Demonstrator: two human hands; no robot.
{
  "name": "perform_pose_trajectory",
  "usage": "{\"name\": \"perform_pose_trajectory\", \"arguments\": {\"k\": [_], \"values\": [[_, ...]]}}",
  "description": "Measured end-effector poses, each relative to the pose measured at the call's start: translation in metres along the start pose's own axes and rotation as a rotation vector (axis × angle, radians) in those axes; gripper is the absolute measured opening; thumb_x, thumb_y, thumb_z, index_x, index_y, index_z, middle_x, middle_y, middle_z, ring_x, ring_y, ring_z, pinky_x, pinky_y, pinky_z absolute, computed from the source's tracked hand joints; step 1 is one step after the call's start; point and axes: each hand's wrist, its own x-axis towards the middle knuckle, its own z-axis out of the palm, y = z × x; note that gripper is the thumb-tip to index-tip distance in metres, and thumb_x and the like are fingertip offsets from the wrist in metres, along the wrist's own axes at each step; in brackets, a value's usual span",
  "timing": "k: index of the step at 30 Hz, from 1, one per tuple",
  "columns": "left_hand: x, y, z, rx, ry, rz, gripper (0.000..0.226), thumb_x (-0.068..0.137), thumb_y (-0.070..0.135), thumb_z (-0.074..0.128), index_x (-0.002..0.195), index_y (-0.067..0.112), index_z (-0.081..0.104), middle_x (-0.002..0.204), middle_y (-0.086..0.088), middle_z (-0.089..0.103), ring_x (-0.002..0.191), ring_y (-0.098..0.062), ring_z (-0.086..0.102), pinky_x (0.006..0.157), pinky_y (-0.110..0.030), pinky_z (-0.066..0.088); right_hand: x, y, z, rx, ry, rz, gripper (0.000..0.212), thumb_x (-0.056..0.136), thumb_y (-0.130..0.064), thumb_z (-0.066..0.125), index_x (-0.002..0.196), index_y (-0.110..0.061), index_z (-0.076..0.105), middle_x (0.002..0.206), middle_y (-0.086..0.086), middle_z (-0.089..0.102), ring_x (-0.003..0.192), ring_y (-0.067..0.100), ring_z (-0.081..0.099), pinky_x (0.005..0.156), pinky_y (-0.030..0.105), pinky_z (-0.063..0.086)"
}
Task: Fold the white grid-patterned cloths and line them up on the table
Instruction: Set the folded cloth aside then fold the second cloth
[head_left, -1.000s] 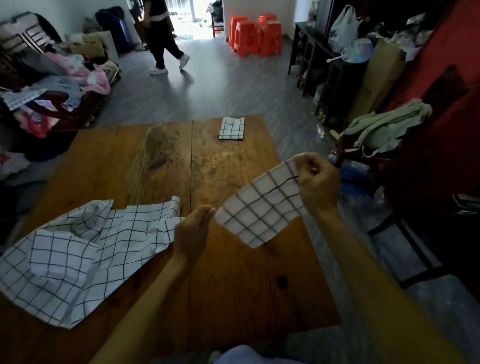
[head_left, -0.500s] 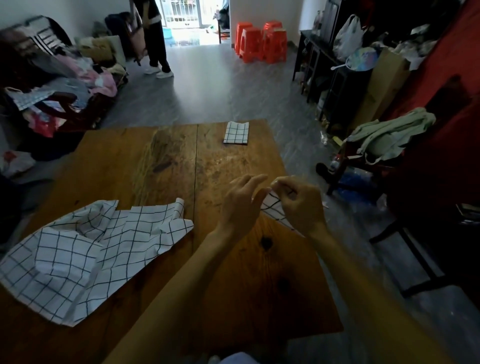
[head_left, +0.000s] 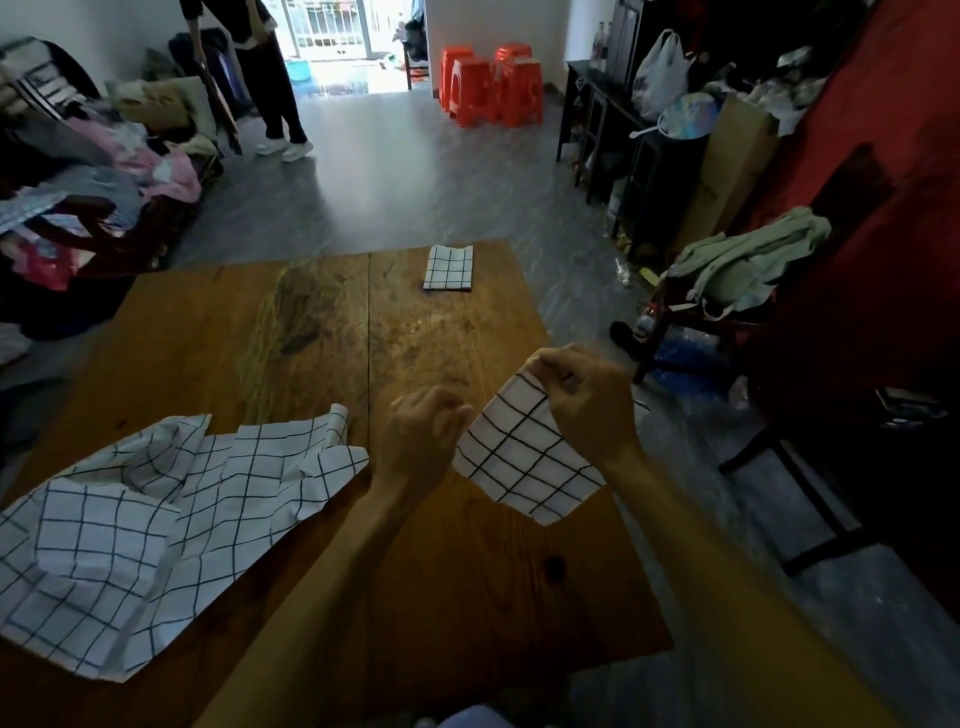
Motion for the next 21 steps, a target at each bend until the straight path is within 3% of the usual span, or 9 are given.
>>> {"name": "perform_pose_trajectory", "arguments": {"k": [2, 5, 9, 12, 15, 18, 21], "values": [[0.014, 0.023, -0.002, -0.004, -0.028, 0.125, 0.031, 0.089, 0.037, 0.057, 0.106, 0.011, 0.063, 0.100, -0.003, 0.069, 0.089, -0.012, 0.062, 0.084, -0.035, 0.048, -0.003, -0.005, 0.009, 0.014, -0.054, -0.020, 0.010, 0.088, -0.019, 0.066, 0.092, -0.013, 0.073, 0.081, -0.005, 0.066, 0.069, 0.007, 0.061, 0.060, 0.025, 0.051], [0.024, 0.039, -0.004, -0.099, -0.010, 0.196, 0.018, 0.085, 0.023, 0.068, 0.099, 0.011, 0.067, 0.091, -0.001, 0.071, 0.084, -0.010, 0.062, 0.073, -0.031, 0.051, -0.005, -0.011, 0.016, 0.104, -0.069, -0.018, 0.008, 0.087, -0.016, 0.068, 0.092, -0.013, 0.074, 0.084, -0.001, 0.069, 0.074, 0.008, 0.064, 0.065, 0.024, 0.053], [0.023, 0.025, -0.008, -0.159, 0.026, 0.058, 0.005, 0.084, 0.016, 0.069, 0.089, 0.016, 0.070, 0.081, 0.006, 0.067, 0.074, -0.008, 0.064, 0.061, -0.037, 0.055, -0.006, -0.009, 0.012, 0.129, -0.158, 0.025, 0.009, 0.085, -0.022, 0.071, 0.093, -0.019, 0.071, 0.080, -0.009, 0.067, 0.074, 0.002, 0.063, 0.063, 0.017, 0.050], [0.022, 0.016, -0.016, -0.192, 0.079, -0.018, 0.007, 0.084, 0.015, 0.068, 0.091, 0.019, 0.068, 0.081, 0.013, 0.065, 0.074, -0.001, 0.063, 0.063, -0.031, 0.056, -0.012, 0.005, 0.008, 0.023, -0.283, 0.137, 0.019, 0.083, -0.036, 0.070, 0.096, -0.022, 0.068, 0.077, -0.013, 0.063, 0.069, -0.001, 0.059, 0.057, 0.013, 0.045], [0.021, 0.007, -0.027, -0.208, 0.100, -0.099, 0.005, 0.086, 0.019, 0.066, 0.090, 0.016, 0.067, 0.080, 0.011, 0.064, 0.075, -0.002, 0.062, 0.067, -0.027, 0.055, -0.021, 0.021, 0.001, -0.020, -0.285, 0.207, 0.023, 0.083, -0.040, 0.069, 0.085, -0.017, 0.070, 0.069, -0.015, 0.060, 0.062, -0.002, 0.054, 0.053, 0.013, 0.037], [0.018, -0.004, -0.035, -0.272, 0.100, -0.183, 0.008, 0.087, 0.021, 0.064, 0.088, 0.013, 0.064, 0.077, 0.003, 0.064, 0.073, -0.009, 0.062, 0.067, -0.032, 0.056, -0.023, 0.028, -0.006, 0.082, -0.239, 0.323, 0.017, 0.083, -0.038, 0.070, 0.082, -0.021, 0.071, 0.070, -0.012, 0.064, 0.065, 0.001, 0.058, 0.057, 0.017, 0.043], [0.013, -0.009, -0.037, -0.308, 0.088, -0.242, 0.019, 0.087, 0.031, 0.060, 0.092, 0.012, 0.064, 0.081, -0.001, 0.065, 0.076, -0.012, 0.064, 0.066, -0.030, 0.055, -0.021, 0.026, -0.007, 0.215, -0.217, 0.390, 0.020, 0.084, -0.041, 0.068, 0.084, -0.021, 0.071, 0.079, -0.006, 0.070, 0.077, 0.010, 0.066, 0.069, 0.029, 0.054]]}}
